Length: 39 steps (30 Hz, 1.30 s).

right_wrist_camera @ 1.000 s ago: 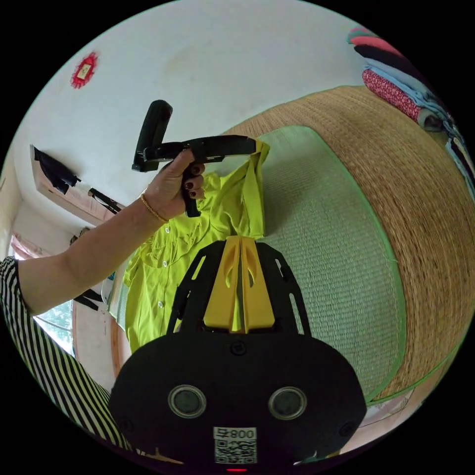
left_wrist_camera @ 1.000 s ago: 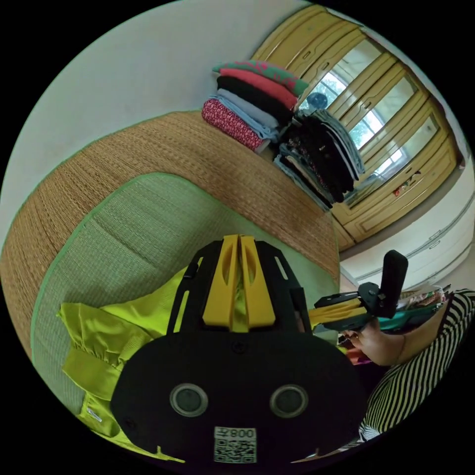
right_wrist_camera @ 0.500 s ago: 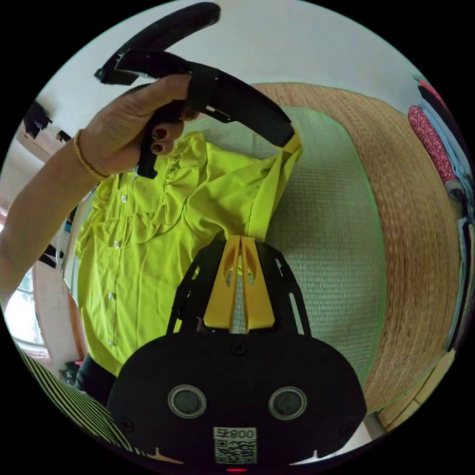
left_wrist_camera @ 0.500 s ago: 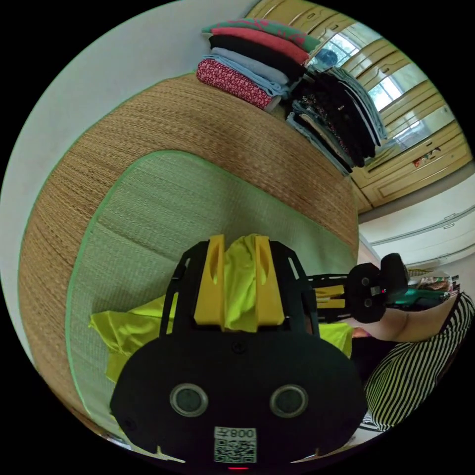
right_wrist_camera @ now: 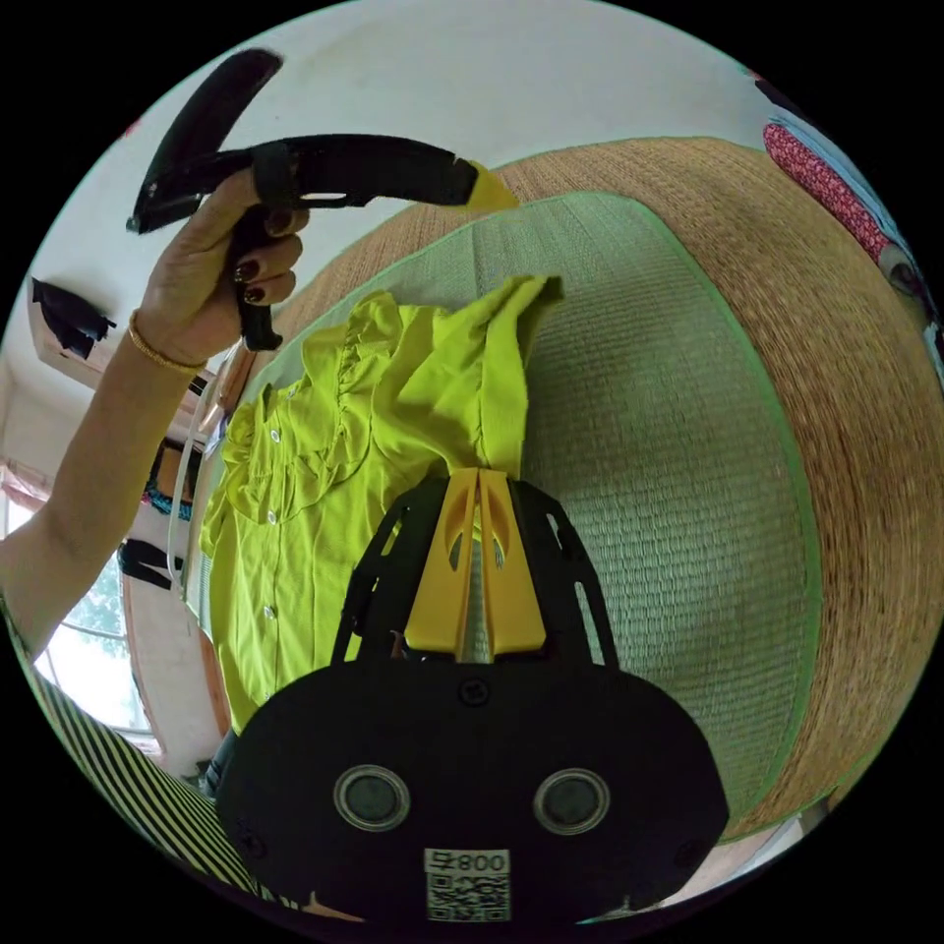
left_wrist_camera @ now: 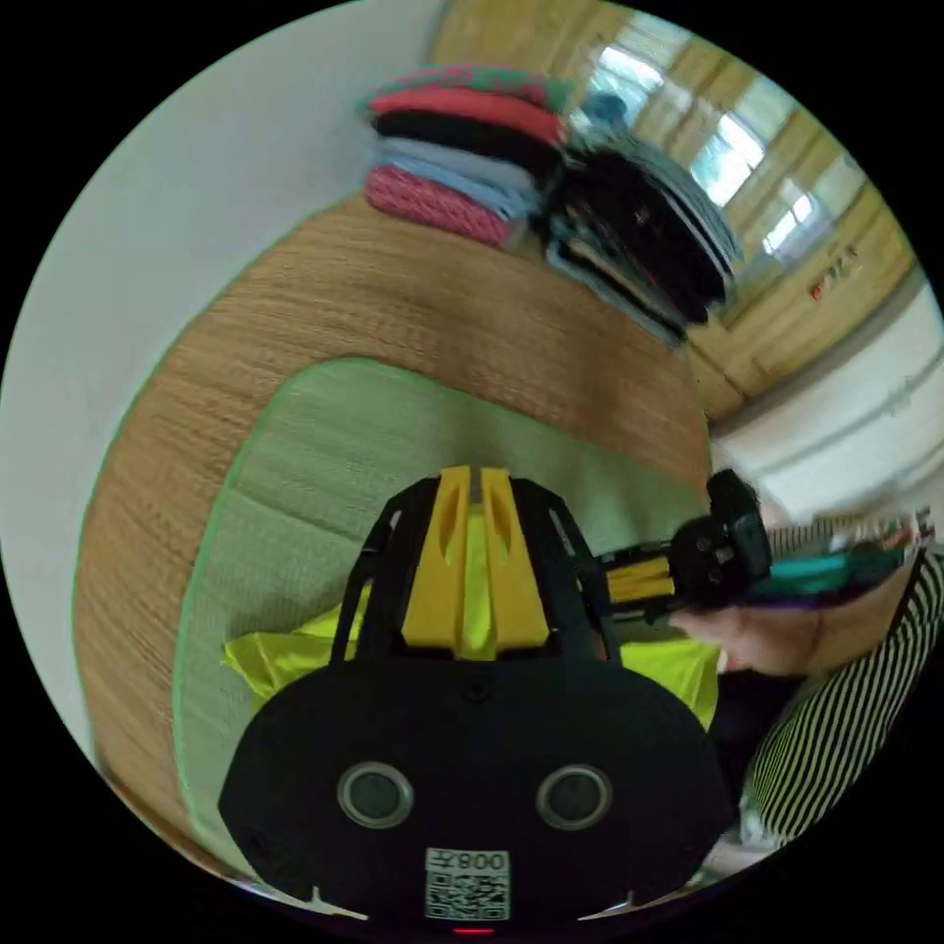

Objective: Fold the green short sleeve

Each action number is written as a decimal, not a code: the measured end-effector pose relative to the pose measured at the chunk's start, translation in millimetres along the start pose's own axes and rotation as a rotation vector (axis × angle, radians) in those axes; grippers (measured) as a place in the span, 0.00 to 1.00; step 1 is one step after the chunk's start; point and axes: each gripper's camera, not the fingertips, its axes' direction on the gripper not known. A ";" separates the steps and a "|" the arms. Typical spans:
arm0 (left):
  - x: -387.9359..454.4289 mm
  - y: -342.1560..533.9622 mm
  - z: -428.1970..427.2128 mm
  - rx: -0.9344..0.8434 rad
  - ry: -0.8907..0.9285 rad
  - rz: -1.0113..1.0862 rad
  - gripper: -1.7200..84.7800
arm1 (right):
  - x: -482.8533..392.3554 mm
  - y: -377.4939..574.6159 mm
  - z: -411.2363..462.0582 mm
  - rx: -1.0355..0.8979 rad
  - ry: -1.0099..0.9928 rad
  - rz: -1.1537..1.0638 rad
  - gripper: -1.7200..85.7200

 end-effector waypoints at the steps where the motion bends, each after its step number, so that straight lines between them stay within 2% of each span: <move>1: -12.1 12.3 -10.0 0.083 0.046 -0.060 0.04 | 2.6 -0.1 -2.2 0.006 -0.024 0.014 0.02; 2: -21.7 21.0 -13.9 0.114 0.141 -0.060 0.03 | 4.0 -0.3 -3.4 0.009 -0.038 0.022 0.02; 4: -33.1 33.4 -9.2 0.087 0.179 -0.094 0.03 | 5.1 -1.8 -8.4 0.005 -0.066 0.035 0.02; 10: -41.1 77.3 62.8 -0.183 0.044 -0.156 0.02 | -6.3 -5.1 -24.1 -0.003 -0.066 0.036 0.02; 11: -44.2 83.7 58.1 -0.090 0.045 -0.179 0.02 | -7.8 -5.5 -26.6 0.003 -0.065 0.036 0.02; 16: -50.4 90.1 55.5 -0.091 0.014 -0.209 0.02 | -27.0 -15.0 -39.2 -0.036 0.001 -0.004 0.02; 18: -44.5 103.0 41.2 -0.030 0.006 -0.193 0.02 | -38.2 -16.2 -53.2 0.013 0.024 -0.030 0.02; 20: -37.3 128.7 26.5 0.027 0.041 -0.179 0.02 | -49.2 -19.0 -61.8 0.035 0.044 -0.060 0.02; 22: -34.9 153.3 25.5 0.009 0.038 -0.195 0.02 | -58.1 -27.3 -46.7 -0.051 0.095 -0.097 0.02; 24: -32.1 187.6 17.8 0.030 0.058 -0.231 0.02 | -64.5 -29.3 -50.4 -0.025 0.094 -0.129 0.02; 28: -16.7 310.0 -32.2 0.178 0.100 -0.349 0.02 | -87.0 -36.8 -62.6 -0.061 0.178 -0.180 0.02; 33: 8.7 495.5 -87.7 0.144 0.007 -0.621 0.03 | -111.6 -42.5 -88.7 -0.034 0.256 -0.208 0.02; 36: 29.3 613.1 -128.3 0.126 -0.082 -0.869 0.04 | -141.2 -50.2 -107.3 -0.012 0.194 -0.264 0.02; 39: 47.9 722.7 -167.1 0.242 -0.122 -1.141 0.08 | -196.9 -61.7 -108.8 -0.035 0.032 -0.378 0.03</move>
